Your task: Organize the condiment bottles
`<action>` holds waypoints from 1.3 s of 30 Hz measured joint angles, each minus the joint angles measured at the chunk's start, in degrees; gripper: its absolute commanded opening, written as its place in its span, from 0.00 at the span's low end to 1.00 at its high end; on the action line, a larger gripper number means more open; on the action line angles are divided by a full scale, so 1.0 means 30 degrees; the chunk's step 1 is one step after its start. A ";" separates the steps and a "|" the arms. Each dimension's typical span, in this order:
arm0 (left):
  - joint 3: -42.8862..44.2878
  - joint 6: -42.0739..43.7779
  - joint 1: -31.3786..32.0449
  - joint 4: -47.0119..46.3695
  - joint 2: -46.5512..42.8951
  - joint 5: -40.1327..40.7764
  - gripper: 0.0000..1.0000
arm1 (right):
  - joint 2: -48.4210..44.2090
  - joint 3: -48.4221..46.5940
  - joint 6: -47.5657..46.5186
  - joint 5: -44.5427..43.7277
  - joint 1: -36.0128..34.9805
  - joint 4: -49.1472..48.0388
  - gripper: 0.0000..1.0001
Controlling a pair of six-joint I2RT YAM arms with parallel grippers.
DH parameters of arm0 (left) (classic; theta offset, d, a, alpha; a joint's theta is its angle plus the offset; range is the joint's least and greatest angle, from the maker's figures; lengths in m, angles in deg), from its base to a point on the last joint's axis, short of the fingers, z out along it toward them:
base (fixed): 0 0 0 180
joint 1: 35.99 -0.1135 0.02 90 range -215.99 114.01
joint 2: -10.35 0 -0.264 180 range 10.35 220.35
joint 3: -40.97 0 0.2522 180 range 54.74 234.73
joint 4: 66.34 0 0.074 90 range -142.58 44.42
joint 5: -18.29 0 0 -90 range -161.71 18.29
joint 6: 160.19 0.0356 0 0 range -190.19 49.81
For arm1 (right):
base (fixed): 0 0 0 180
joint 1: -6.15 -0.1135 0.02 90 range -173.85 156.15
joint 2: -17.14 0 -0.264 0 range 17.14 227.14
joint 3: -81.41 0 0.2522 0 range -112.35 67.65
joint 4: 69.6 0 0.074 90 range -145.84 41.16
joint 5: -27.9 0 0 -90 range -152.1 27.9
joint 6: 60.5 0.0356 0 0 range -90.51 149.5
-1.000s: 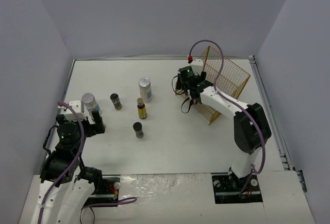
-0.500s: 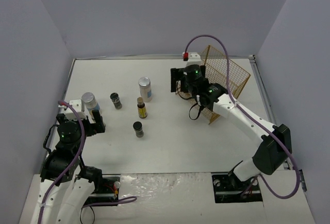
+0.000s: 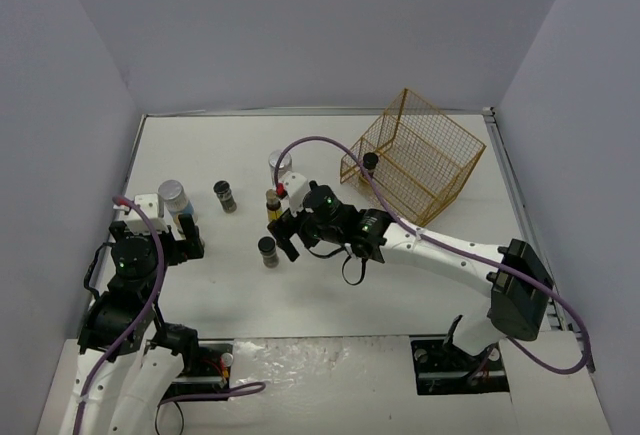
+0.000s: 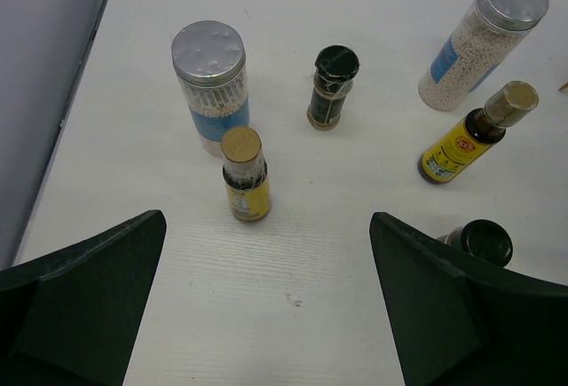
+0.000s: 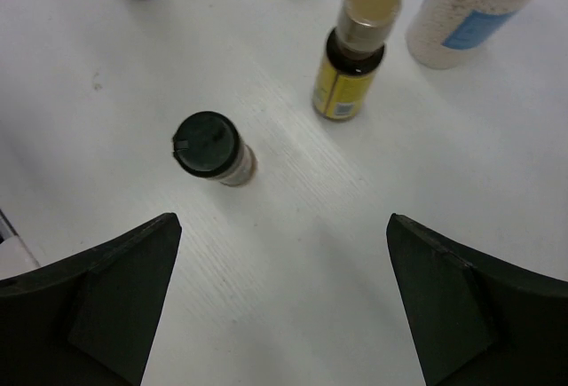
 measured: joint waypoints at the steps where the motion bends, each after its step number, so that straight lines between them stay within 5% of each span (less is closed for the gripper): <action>1: 0.0000 0.0000 0.0000 0.0000 0.0000 0.0000 0.97 | 0.0208 -0.0002 -0.0103 0.0220 -0.0211 -0.0266 0.96; 24: 0.0000 0.0000 0.0000 0.0007 -0.0007 -0.0015 0.97 | 0.5756 -0.1102 -0.1796 0.2472 -0.0987 -0.3613 0.73; 30: 0.0000 0.0000 0.0000 0.0015 -0.0015 -0.0015 0.97 | 0.6613 -0.1297 -0.1931 0.2471 -0.1001 -0.3901 0.50; 39: 0.0000 0.0000 0.0000 0.0007 -0.0051 -0.0008 0.97 | 0.6525 -0.1257 -0.1984 0.1966 -0.1001 -0.3922 0.02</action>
